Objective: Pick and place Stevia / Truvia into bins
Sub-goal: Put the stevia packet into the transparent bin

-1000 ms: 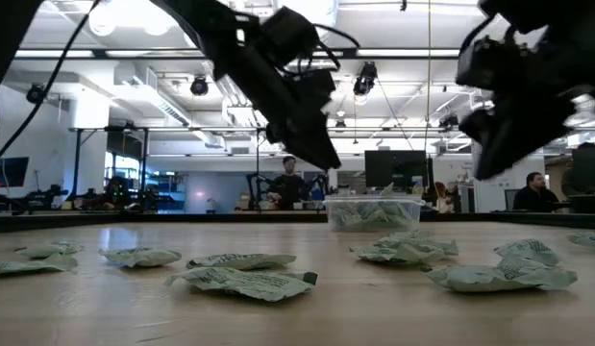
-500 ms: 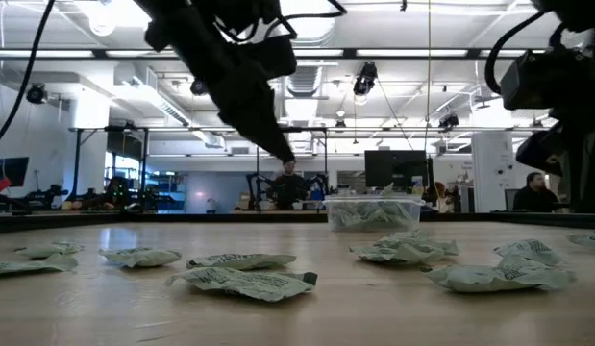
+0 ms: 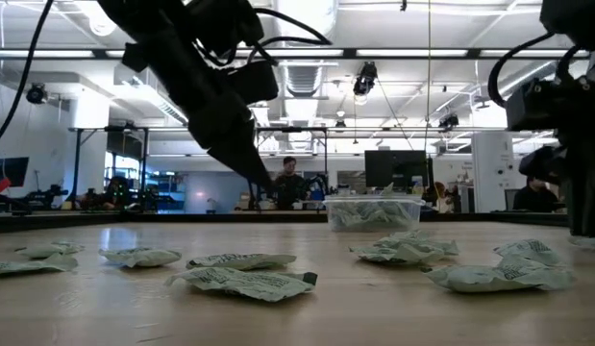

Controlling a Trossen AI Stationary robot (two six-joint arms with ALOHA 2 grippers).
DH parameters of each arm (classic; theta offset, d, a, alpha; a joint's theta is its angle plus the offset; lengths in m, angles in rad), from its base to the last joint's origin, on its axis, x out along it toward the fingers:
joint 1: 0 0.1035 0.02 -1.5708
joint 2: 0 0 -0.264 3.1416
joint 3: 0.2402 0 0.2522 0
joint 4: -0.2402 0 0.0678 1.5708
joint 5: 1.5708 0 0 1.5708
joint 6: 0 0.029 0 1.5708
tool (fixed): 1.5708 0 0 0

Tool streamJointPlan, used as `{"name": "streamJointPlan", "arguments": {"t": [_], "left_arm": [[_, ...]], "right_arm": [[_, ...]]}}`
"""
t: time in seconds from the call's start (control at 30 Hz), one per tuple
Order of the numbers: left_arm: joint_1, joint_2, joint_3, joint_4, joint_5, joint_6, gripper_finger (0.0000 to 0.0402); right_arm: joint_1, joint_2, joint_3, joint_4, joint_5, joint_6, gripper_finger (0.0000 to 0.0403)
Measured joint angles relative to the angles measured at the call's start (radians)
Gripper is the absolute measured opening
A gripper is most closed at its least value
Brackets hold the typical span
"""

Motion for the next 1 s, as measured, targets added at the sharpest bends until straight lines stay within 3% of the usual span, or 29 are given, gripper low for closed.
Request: {"name": "streamJointPlan", "arguments": {"t": [0.3, 1.0], "left_arm": [[0.0, 0.0, -0.003, 0.004, 0.0, 0.0, 0.0205], [-0.001, -0.001, -0.007, 0.019, 0.001, -0.003, 0.0205]], "right_arm": [[0.0, 0.056, 0.011, 0.054, -0.049, -0.001, 0.0057], [0.0, 0.026, 0.063, 0.014, -0.074, -0.02, 0.0057]]}}
